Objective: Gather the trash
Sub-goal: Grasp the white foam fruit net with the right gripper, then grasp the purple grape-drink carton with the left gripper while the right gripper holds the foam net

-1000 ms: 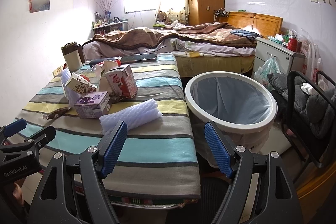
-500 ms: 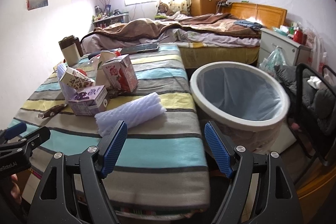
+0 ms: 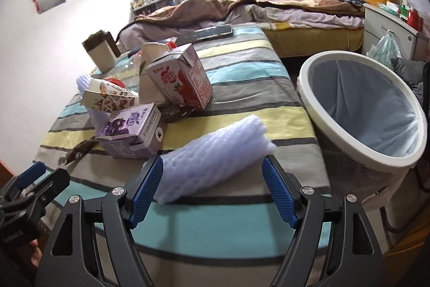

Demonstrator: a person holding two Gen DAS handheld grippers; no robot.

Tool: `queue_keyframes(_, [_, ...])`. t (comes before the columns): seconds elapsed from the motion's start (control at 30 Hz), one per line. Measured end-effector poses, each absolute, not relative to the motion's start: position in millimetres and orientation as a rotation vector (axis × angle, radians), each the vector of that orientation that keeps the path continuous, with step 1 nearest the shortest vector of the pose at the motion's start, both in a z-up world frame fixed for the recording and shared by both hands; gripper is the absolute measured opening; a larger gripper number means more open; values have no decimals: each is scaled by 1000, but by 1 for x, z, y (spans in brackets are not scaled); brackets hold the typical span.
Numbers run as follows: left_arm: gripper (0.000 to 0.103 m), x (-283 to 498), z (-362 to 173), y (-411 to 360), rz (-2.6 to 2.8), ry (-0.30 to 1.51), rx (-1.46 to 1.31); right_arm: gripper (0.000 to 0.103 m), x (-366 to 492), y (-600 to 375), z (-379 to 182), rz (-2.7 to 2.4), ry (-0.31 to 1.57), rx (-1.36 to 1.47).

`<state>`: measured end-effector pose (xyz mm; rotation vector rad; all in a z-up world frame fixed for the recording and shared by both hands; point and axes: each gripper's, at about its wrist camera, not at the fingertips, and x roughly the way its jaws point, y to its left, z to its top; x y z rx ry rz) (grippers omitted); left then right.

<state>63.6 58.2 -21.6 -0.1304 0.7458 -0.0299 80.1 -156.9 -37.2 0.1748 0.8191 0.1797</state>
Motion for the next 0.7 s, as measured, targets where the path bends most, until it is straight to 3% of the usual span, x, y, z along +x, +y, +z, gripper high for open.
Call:
queue_keyframes(0.13, [102, 71, -20, 62, -37, 743, -152, 73, 89, -149, -37, 177, 840, 156])
queue_keyframes(0.2, [102, 76, -19, 63, -43, 744, -156, 59, 91, -149, -38, 169, 852, 150])
queue_keyframes(0.27, [102, 80, -20, 63, -57, 746, -166, 54, 94, -150, -38, 162, 863, 142])
queue_keyframes(0.4, [102, 90, -20, 60, -79, 755, -172, 26, 96, -155, -36, 147, 848, 128])
queue_keyframes(0.7, [102, 116, -24, 38, -175, 801, -159, 19, 93, -170, -29, 161, 835, 100])
